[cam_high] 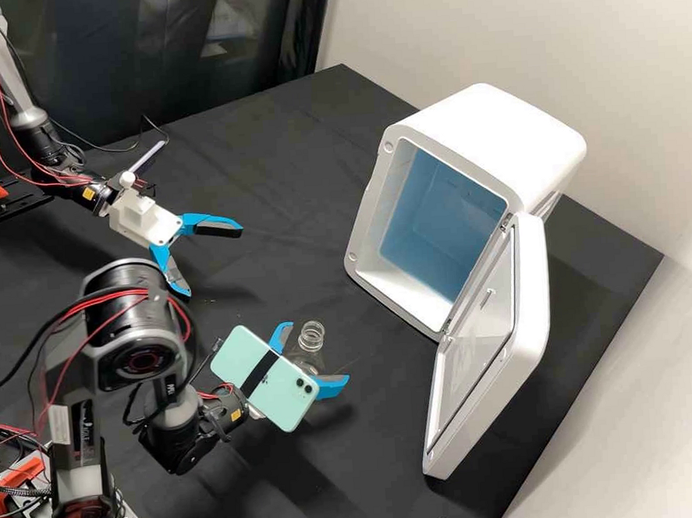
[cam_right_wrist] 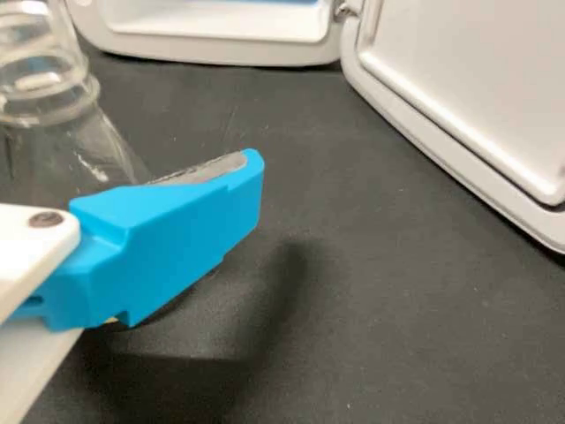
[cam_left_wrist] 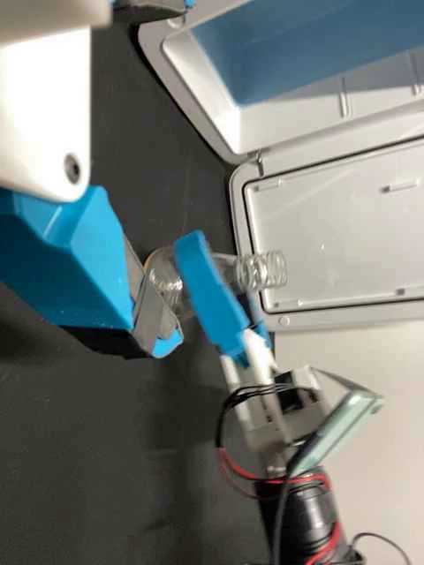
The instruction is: Take the flask out of the incubator
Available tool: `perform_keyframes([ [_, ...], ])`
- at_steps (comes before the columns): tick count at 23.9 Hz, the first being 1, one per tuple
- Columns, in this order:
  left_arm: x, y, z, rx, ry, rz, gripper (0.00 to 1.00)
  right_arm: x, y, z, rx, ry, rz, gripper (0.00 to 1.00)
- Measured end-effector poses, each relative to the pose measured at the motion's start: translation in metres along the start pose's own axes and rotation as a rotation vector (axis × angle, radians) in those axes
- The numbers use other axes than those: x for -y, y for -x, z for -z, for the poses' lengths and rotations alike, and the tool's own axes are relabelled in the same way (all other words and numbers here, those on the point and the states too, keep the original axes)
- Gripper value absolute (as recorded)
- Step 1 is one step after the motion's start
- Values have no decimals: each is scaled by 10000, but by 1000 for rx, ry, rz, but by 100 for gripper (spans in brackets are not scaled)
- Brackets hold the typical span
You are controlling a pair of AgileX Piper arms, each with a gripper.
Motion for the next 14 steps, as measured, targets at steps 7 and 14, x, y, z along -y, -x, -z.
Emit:
perform_keyframes([
  [7, 10, 17, -76, -11, -17, -58, 100, -121, 189, 164, -77, -48, -78, 100],
  [14, 79, 58, -139, -6, 21, -114, 100, -209, 301, 266, -157, -149, -88, 100],
])
